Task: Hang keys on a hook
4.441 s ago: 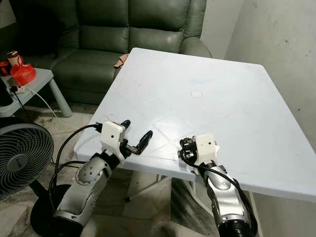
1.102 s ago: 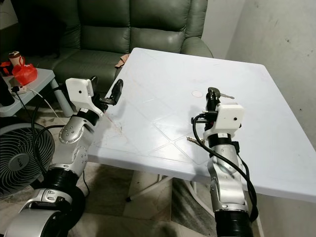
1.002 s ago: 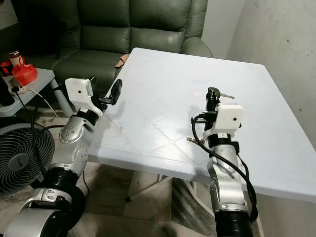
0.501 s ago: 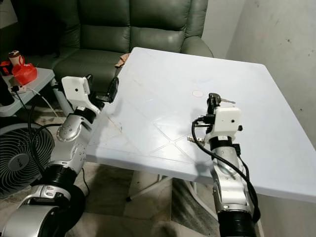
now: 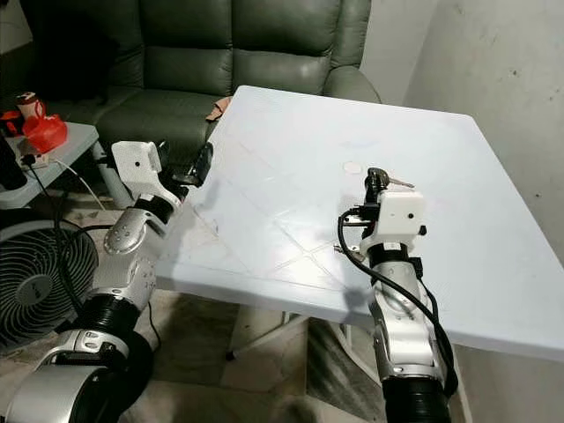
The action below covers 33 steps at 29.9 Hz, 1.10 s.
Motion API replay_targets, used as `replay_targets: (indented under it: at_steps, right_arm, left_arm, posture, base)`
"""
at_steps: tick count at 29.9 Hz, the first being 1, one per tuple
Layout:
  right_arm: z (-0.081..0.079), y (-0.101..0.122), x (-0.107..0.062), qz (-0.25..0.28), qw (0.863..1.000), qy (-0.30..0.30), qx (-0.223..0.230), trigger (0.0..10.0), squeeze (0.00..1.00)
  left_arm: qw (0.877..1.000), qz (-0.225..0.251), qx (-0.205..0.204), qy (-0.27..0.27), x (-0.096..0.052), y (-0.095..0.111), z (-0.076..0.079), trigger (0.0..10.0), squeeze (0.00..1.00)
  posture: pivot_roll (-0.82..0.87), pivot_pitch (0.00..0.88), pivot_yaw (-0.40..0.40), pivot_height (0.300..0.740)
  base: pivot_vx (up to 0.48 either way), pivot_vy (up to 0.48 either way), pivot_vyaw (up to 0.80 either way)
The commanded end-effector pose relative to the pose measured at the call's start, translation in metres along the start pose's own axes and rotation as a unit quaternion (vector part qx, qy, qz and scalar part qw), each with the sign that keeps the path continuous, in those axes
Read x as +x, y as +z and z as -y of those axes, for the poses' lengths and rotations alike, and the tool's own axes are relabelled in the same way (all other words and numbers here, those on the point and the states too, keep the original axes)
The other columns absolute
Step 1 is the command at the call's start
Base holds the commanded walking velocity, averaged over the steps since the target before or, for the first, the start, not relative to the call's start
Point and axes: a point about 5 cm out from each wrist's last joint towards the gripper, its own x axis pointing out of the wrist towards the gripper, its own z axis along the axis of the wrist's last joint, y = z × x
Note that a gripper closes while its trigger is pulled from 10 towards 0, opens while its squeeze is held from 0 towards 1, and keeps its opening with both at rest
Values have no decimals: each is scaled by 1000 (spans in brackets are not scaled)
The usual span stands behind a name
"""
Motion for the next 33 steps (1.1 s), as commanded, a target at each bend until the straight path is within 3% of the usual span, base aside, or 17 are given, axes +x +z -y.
replay_targets:
  at_steps: [1,13,33]
  right_arm:
    - [1,3,0,4,1000,-6,1,10000,0]
    - [-1,2,1,-7,1000,-16,2,10000,0]
    - [1,1,5,-15,1000,-22,2,10000,0]
  left_arm:
    - [1000,6,-3,-10,7,7,5,10000,0]
    - [1000,0,-1,-10,10,8,2,10000,0]
    - [1000,-8,-9,0,13,7,3,10000,0]
  posture:
    - [-34,0,-20,732]
    - [-40,0,-12,732]
    - [-33,0,-19,732]
  base:
    - [0,0,0]
    - [0,0,-75]
    - [0,45,-769]
